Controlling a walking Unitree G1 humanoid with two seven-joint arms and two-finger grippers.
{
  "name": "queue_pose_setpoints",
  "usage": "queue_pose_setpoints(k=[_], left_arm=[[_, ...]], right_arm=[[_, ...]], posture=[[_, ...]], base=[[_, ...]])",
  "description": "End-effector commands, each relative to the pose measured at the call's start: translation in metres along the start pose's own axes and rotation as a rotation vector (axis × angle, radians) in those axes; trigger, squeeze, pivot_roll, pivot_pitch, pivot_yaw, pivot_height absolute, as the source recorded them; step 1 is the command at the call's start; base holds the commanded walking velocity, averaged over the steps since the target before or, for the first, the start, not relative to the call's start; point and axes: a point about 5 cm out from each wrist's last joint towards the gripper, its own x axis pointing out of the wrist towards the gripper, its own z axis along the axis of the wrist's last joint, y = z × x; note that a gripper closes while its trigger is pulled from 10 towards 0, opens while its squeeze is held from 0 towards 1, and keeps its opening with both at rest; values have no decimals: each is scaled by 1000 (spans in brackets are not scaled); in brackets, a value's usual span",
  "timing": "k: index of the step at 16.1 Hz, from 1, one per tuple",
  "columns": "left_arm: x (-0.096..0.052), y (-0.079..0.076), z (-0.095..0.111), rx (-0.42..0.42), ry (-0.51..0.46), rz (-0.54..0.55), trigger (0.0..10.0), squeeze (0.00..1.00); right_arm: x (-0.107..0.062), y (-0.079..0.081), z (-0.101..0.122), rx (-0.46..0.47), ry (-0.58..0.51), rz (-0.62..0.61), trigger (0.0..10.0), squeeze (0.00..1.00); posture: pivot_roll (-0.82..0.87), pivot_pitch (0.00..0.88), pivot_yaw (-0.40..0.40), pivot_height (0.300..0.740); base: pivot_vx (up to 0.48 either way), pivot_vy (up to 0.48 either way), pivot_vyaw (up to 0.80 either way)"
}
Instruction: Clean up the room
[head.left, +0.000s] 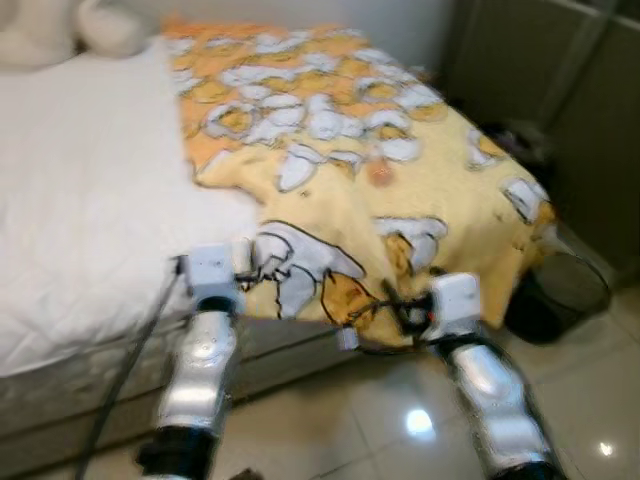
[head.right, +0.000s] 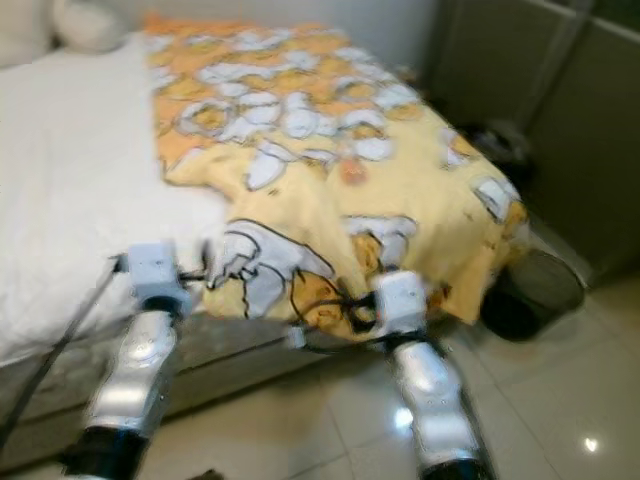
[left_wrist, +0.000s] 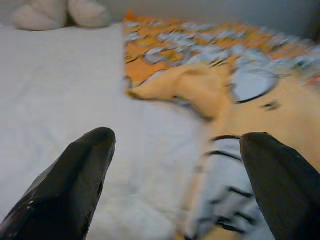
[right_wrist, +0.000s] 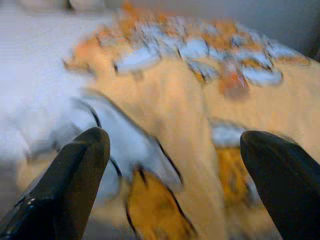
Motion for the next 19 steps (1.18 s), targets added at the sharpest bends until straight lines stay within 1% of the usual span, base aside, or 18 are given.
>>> queue_pose_setpoints(k=[1,3,5,9,10,11,12,13,14,15,16,17,18,19], left_arm=[[0,-16,3,-17,-5,-31,10000,0],[0,-14,1,-31,10,-13,10000,0],[-1,-16,-1,-9,13,-32,10000,0],[0,-12,-7,-37,52,-4,10000,0],[0,-13,-7,-26,45,-9,10000,0],[0,-16,-12,-3,78,-28,10000,0],[0,-17,-15,1,91,-38,10000,0],[1,-21,-18,56,97,-96,10000,0],[1,-25,-27,119,131,-161,10000,0],[1,-22,-39,133,194,-171,10000,0],[1,-6,-63,156,329,-151,10000,0],[2,-1,-65,182,336,-140,10000,0],[7,2,-62,166,330,-110,10000,0],[12,2,-59,150,318,-97,10000,0]], right_arm=[[-8,-15,-5,-10,28,-42,10000,0],[-9,-15,-7,-7,33,-39,10000,0],[-9,-15,-8,-5,38,-35,10000,0],[-10,-13,-9,-3,43,-27,10000,0],[-11,-13,-10,-2,47,-28,10000,0],[-12,-14,-12,1,54,-29,10000,0],[-12,-14,-12,1,55,-29,10000,0],[-13,-14,-12,2,57,-27,10000,0],[-16,-15,-13,6,62,-20,10000,0],[-19,-16,-14,6,67,-13,10000,0],[-34,-22,-24,-20,118,7,10000,0],[-42,-27,-31,-28,159,6,10000,0],[-53,-31,-39,-38,214,16,10000,0],[-62,-32,-45,-46,251,27,10000,0]], posture=[[13,0,-31,736],[12,0,-31,736],[9,0,-32,736],[6,0,-33,736],[5,0,-33,736],[4,0,-34,736],[1,0,-35,736],[2,0,-36,736],[3,0,-37,736],[6,0,-48,736],[-10,0,-59,736],[-14,0,-63,736],[-42,0,-73,736],[-54,0,-75,736]], base=[[431,0,0],[469,0,0],[469,0,0],[472,0,0],[480,0,0],[0,0,0],[0,0,0],[0,0,0],[0,0,0],[0,0,0],[0,0,0],[0,0,0],[0,0,0],[0,0,0]])
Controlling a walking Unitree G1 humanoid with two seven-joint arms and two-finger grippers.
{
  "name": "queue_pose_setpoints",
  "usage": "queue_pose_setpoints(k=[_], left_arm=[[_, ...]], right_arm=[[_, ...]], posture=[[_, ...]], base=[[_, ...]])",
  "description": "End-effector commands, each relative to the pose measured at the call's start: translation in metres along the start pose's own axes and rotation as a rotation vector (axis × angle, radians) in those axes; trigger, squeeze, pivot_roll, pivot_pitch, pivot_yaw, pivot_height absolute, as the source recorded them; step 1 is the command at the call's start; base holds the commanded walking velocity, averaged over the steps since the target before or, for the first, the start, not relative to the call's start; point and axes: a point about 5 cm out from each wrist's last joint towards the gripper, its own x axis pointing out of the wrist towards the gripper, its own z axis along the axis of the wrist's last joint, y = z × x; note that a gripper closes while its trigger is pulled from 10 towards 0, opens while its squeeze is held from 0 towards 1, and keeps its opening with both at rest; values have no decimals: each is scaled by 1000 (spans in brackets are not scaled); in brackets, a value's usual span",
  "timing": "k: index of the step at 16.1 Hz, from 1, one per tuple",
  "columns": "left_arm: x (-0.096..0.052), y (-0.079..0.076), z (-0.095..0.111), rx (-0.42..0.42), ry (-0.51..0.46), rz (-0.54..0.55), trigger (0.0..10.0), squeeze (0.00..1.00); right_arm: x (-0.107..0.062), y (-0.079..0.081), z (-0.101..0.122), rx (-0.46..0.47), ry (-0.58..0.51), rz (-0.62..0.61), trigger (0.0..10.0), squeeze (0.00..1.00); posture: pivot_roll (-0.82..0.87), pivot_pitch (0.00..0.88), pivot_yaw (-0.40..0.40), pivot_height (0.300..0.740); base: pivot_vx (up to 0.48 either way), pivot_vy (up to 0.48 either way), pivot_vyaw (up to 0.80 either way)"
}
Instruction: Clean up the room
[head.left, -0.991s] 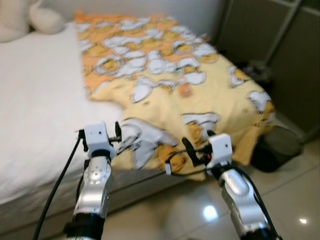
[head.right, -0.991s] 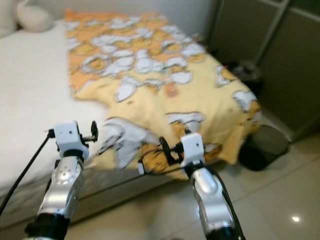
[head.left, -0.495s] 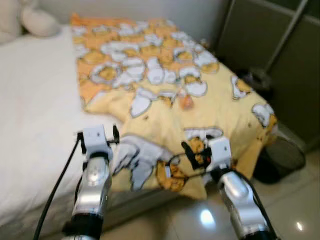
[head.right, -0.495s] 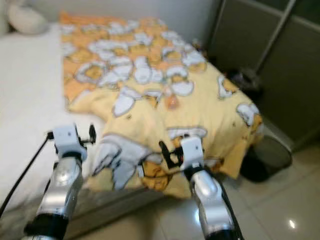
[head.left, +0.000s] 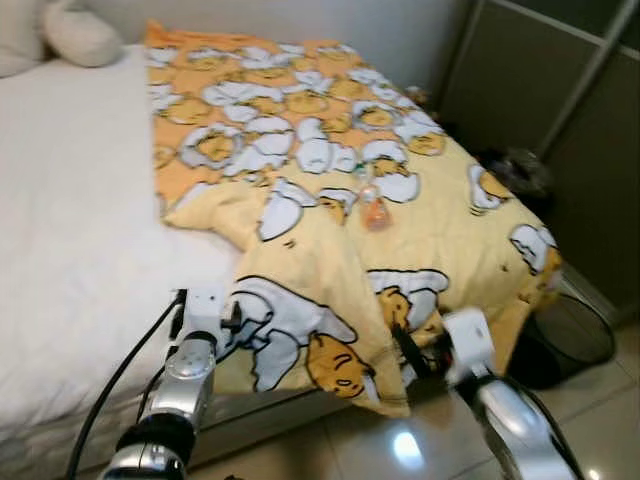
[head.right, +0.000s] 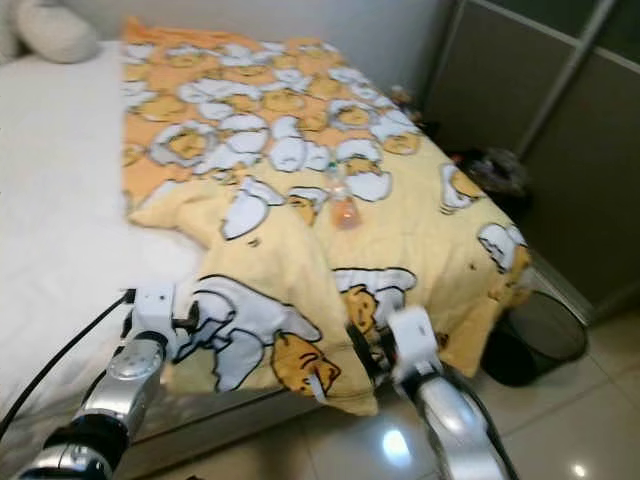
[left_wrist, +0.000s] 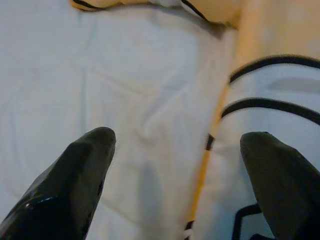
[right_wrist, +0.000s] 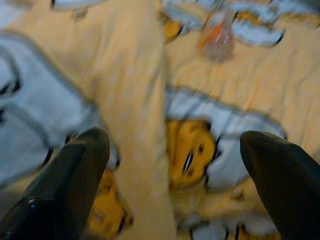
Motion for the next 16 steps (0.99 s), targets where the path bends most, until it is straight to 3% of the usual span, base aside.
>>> queue_pose_setpoints(k=[1,5,8,10,16], left_arm=[[5,-8,17,-30,-58,-15,10000,0],[6,-22,21,-128,-98,-101,10000,0],[4,-25,6,-51,-34,-45,10000,0],[4,-25,4,-48,-35,-28,10000,0],[1,-27,-5,14,-29,-69,10000,0]], right_arm=[[-4,-1,1,-10,7,10,10000,0],[-21,3,-2,-6,28,38,10000,0],[-36,1,-1,-34,48,59,10000,0],[-43,-2,1,-39,57,59,10000,0],[-47,6,-2,-27,92,82,10000,0]], posture=[[-64,0,-76,736],[-109,32,-99,736],[-153,63,-122,736],[-165,73,-130,736],[-156,86,-123,736]], base=[[0,0,0],[0,0,0],[0,0,0],[0,0,0],[0,0,0]])
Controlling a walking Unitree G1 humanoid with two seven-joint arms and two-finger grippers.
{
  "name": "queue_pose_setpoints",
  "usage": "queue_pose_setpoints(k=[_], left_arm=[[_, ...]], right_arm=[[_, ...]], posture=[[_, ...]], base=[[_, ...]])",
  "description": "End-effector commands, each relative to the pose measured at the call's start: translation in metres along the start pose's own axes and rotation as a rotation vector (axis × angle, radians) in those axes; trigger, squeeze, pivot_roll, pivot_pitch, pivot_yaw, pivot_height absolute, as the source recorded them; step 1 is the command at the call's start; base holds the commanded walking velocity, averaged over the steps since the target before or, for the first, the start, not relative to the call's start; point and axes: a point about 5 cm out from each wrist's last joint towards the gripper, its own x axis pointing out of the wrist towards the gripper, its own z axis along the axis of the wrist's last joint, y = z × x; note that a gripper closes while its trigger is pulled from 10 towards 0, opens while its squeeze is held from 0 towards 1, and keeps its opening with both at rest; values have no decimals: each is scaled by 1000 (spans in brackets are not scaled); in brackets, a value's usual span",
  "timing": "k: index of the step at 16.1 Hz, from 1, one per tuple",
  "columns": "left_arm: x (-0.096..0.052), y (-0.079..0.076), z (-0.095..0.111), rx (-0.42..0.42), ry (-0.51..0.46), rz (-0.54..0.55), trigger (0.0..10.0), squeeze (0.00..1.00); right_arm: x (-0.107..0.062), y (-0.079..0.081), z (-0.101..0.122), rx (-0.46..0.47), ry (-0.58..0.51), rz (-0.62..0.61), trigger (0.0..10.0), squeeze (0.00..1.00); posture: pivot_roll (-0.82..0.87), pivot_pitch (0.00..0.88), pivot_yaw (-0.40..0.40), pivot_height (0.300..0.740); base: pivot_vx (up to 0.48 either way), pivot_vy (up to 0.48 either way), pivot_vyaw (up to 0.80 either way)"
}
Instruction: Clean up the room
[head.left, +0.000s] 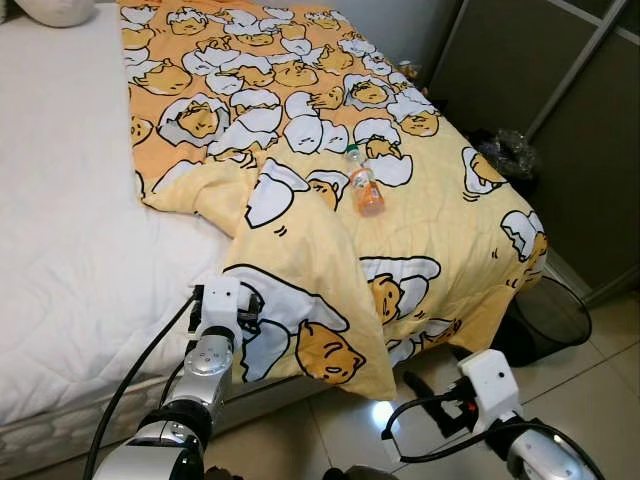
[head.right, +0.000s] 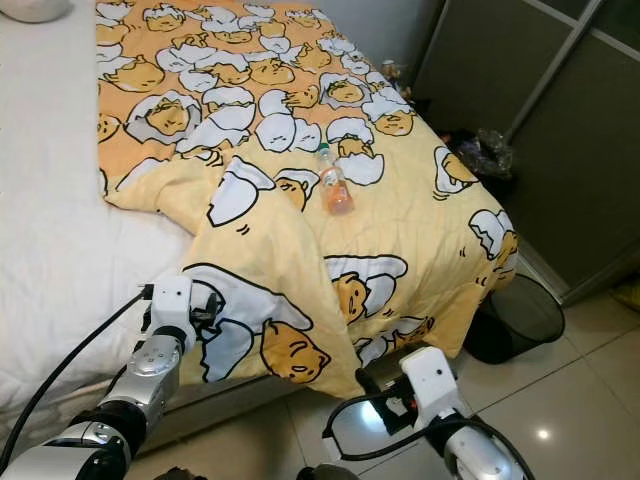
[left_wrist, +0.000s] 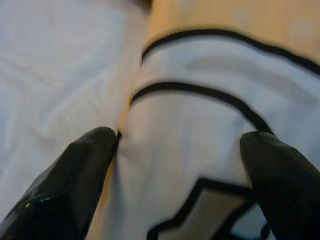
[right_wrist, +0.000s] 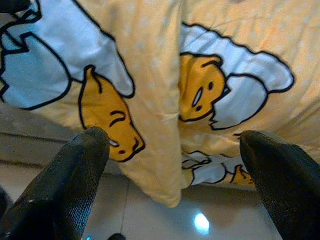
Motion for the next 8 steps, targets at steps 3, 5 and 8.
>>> queue_pose_setpoints(k=[3,5,8], left_arm=[[-7,-4,-26,-23,146,-6,7882,0],[-5,6,-25,-163,175,63,7451,0],[3,-1,-4,-120,99,24,0,0]], right_arm=[[0,-1,2,6,11,4,10000,0],[2,-3,2,6,16,2,10000,0],[4,-3,2,2,20,13,10000,0]], posture=[[-157,84,-121,736],[-156,81,-123,736],[-157,75,-132,736]], base=[[0,0,0],[0,0,0],[0,0,0]])
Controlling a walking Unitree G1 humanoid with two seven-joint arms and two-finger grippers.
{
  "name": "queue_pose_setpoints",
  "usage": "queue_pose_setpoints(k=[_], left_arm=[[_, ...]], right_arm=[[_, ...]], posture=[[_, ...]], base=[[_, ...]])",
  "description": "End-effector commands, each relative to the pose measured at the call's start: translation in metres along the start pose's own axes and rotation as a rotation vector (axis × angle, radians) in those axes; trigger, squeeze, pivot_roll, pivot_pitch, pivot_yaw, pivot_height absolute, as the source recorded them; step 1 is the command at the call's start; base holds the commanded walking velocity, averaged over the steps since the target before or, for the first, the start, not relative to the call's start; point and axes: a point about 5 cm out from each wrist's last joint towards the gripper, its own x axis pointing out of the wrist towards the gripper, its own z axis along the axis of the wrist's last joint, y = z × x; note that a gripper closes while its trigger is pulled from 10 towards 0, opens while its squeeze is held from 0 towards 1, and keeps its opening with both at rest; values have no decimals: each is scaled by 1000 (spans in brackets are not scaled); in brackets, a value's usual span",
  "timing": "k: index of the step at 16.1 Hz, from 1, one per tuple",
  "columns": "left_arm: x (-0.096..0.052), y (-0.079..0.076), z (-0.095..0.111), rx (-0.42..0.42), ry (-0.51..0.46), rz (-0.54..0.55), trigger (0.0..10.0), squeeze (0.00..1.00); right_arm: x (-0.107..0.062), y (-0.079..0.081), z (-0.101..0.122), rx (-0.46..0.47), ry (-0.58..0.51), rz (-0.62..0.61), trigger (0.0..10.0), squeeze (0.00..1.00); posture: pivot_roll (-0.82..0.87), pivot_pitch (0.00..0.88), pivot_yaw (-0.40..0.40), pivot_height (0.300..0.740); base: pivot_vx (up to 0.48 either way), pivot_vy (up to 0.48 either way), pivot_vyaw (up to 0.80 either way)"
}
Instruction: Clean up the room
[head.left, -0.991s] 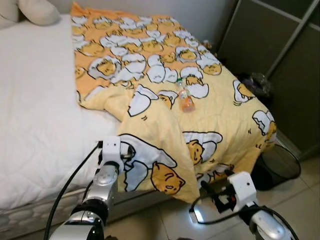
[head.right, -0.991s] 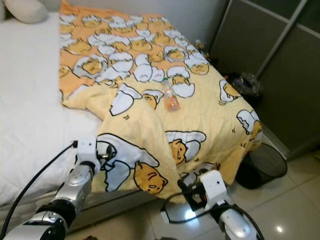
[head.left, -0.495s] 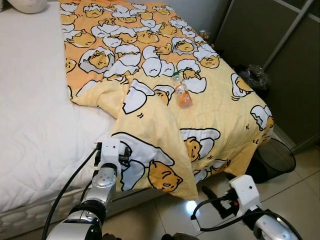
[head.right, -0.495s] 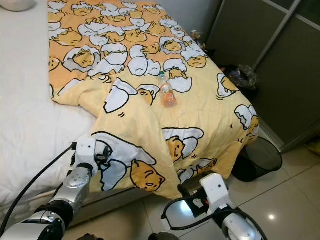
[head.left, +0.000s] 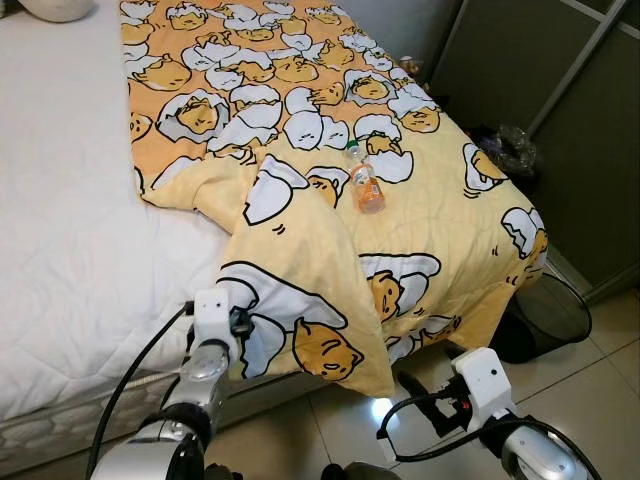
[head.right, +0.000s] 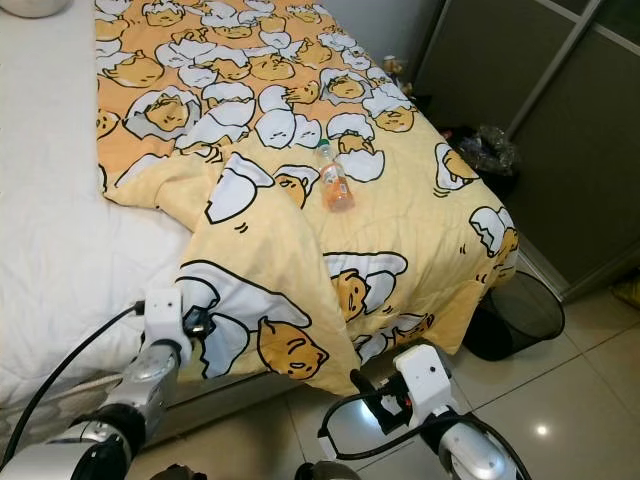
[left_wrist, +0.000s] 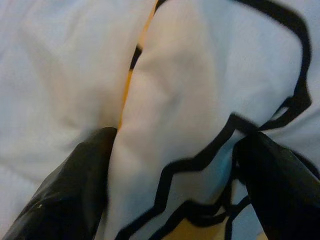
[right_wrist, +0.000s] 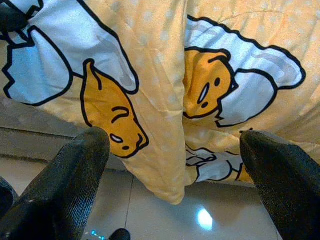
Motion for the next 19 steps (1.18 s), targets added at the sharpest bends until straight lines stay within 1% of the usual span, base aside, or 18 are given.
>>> queue_pose_setpoints(k=[1,3,4,5,8,9,10,11,14,17,19], left_arm=[[2,-9,10,19,-33,-31,0,0],[3,-12,15,17,-44,-46,0,0],[3,-14,14,34,-42,-46,0,0],[2,-15,12,35,-33,-53,0,0],[1,-17,7,41,-15,-78,0,0],[1,-17,4,50,-6,-88,0,0],[-1,-19,-7,-67,80,-119,0,0],[-2,-20,-9,-97,101,-128,0,0],[-4,-22,-13,-13,90,-144,0,0],[-4,-18,-13,22,79,-137,0,0],[-2,-14,-8,35,62,-126,0,0]], right_arm=[[-1,-4,-2,3,18,-3,10000,0],[0,-6,0,-1,17,-3,10000,0],[2,-6,1,-2,15,-5,10000,0],[4,-6,1,-1,13,-5,10000,0],[12,1,3,14,-2,10,10000,0],[17,3,3,21,-9,12,10000,0],[25,6,4,33,-17,12,10000,0],[26,6,4,34,-18,13,10000,0],[33,9,4,41,-30,12,10000,0],[34,9,5,38,-35,7,10000,0],[34,10,7,34,-42,4,10000,0]], posture=[[-158,73,-133,736],[-161,68,-136,736],[-160,65,-136,736],[-149,59,-135,736],[-120,46,-111,736],[-112,41,-103,736],[-96,29,-87,736],[-96,29,-87,736],[-89,2,-75,736],[-93,0,-76,736],[-95,4,-79,736]], base=[[0,0,0],[0,0,0],[0,0,0],[0,0,0],[0,0,0],[0,0,0],[0,0,0],[0,0,0],[0,0,0],[0,0,0],[0,0,0]])
